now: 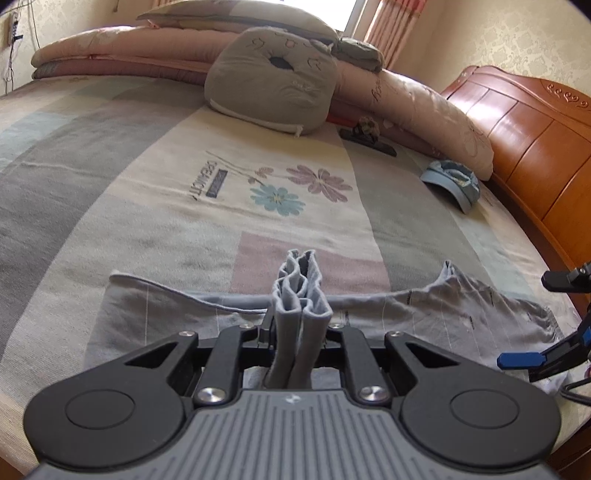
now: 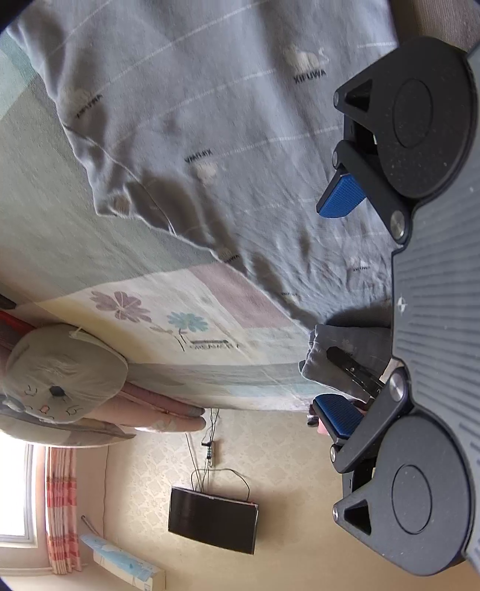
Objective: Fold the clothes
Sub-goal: 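Open the left gripper and release the leg onto the sweatpants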
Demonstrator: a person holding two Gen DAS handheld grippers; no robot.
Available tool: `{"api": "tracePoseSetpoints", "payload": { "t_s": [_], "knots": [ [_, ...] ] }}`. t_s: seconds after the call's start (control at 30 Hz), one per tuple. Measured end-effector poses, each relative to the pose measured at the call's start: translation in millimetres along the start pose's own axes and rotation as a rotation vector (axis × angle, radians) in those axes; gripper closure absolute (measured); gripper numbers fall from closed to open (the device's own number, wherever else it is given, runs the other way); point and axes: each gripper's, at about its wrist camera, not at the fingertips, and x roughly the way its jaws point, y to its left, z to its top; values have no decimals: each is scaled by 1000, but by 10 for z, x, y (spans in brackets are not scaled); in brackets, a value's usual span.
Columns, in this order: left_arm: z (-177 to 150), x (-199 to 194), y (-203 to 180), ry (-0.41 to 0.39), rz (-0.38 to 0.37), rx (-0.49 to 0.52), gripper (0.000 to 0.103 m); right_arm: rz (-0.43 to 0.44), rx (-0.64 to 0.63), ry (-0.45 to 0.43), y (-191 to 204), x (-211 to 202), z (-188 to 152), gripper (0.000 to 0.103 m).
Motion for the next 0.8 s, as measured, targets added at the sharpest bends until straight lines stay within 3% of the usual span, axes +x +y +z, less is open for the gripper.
{"api": "tracePoseSetpoints", "payload": {
  "t_s": [0.23, 0.47, 0.63, 0.8],
  "knots": [
    [-69, 60, -122, 52, -34, 17, 80, -20, 1, 15, -30, 55, 30, 0],
    [-14, -149, -207, 38, -107, 4, 67, -3, -17, 41, 9, 153, 79, 0],
    [119, -294, -21, 15, -10, -19, 65, -7, -21, 83, 49, 224, 113, 0],
    [198, -133, 434, 10, 72, -45, 65, -46, -124, 111, 247, 276, 120, 0]
  ]
}}
